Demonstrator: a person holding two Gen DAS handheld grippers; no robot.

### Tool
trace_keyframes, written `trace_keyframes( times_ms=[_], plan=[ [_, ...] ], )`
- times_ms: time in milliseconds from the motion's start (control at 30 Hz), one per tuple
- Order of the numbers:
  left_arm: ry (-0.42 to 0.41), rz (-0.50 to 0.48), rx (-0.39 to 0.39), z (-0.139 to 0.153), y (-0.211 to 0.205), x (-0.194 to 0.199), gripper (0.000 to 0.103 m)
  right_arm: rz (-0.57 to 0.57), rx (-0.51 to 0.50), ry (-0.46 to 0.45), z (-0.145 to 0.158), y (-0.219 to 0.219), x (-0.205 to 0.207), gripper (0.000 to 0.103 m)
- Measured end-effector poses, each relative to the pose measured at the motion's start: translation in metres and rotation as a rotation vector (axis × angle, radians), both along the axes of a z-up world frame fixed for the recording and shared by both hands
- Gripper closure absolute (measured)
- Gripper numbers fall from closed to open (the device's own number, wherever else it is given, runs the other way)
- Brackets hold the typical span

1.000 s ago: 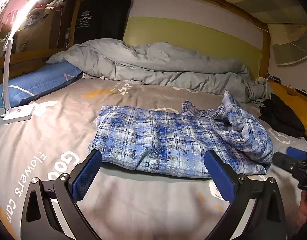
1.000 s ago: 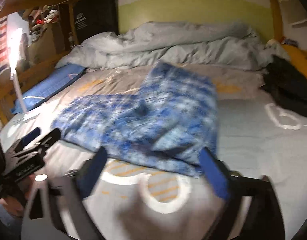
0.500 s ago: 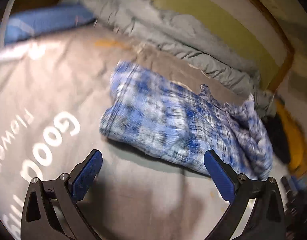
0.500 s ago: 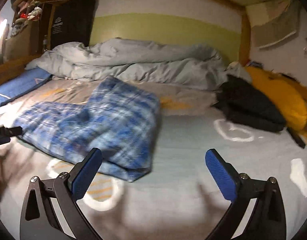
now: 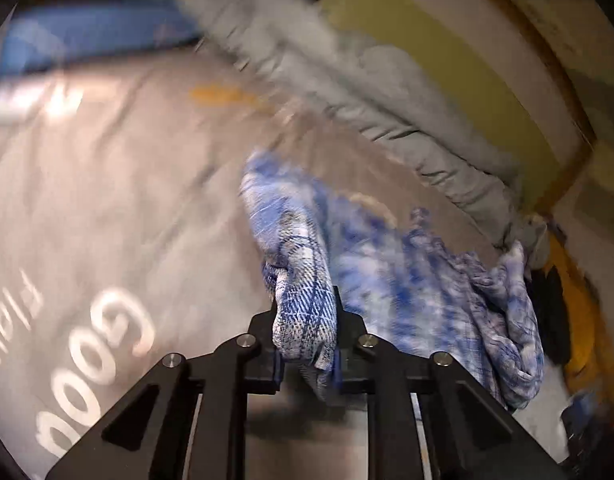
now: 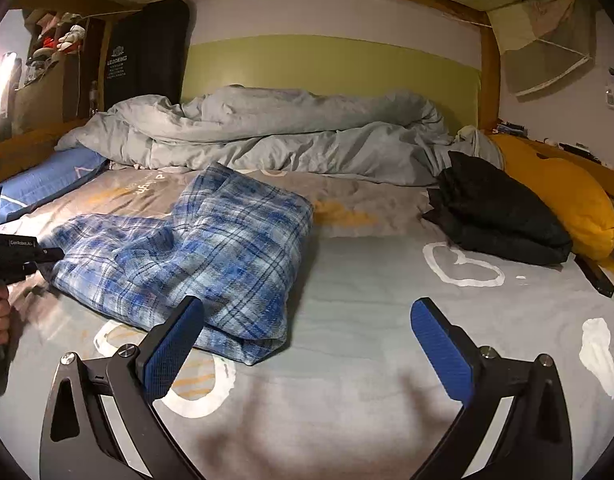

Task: Fold large clothes
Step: 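Grasp the opposite end with the left tool and fold it over the shirt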

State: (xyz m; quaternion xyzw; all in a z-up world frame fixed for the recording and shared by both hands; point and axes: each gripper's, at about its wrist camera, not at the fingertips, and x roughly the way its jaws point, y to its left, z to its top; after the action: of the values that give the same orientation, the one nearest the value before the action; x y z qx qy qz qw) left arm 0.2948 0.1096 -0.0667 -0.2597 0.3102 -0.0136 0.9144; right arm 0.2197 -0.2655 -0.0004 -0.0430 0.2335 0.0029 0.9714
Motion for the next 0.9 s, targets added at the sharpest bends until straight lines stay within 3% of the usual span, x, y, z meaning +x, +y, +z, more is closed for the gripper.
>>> trace_keyframes(
  times_ms=[233, 367, 467, 567, 767, 900],
  plan=[
    [-0.213, -0.199, 0.055, 0.097, -0.081, 0.009, 0.086, -0.03, 0.088, 0.036, -0.002, -0.021, 0.002, 0.001],
    [-0.29, -0.36, 0.076, 0.127, -0.153, 0.009, 0.086, -0.055, 0.104, 0.035, 0.0, -0.028, 0.001, 0.001],
    [-0.279, -0.468, 0.041, 0.122, -0.199, 0.011, 0.086, -0.075, 0.116, 0.03, 0.003, -0.033, -0.003, 0.001],
    [-0.239, -0.514, 0.062, 0.101, -0.231, 0.013, 0.086, -0.101, 0.13, 0.029, 0.004, -0.042, -0.004, 0.001],
    [-0.124, -0.58, 0.069, 0.05, -0.25, 0.021, 0.086, -0.14, 0.196, 0.035, 0.006, -0.061, -0.005, 0.001],
    [-0.128, -0.586, 0.099, 0.038, -0.256, 0.015, 0.081, -0.145, 0.199, 0.04, 0.005, -0.063, -0.004, 0.001]
  ],
)
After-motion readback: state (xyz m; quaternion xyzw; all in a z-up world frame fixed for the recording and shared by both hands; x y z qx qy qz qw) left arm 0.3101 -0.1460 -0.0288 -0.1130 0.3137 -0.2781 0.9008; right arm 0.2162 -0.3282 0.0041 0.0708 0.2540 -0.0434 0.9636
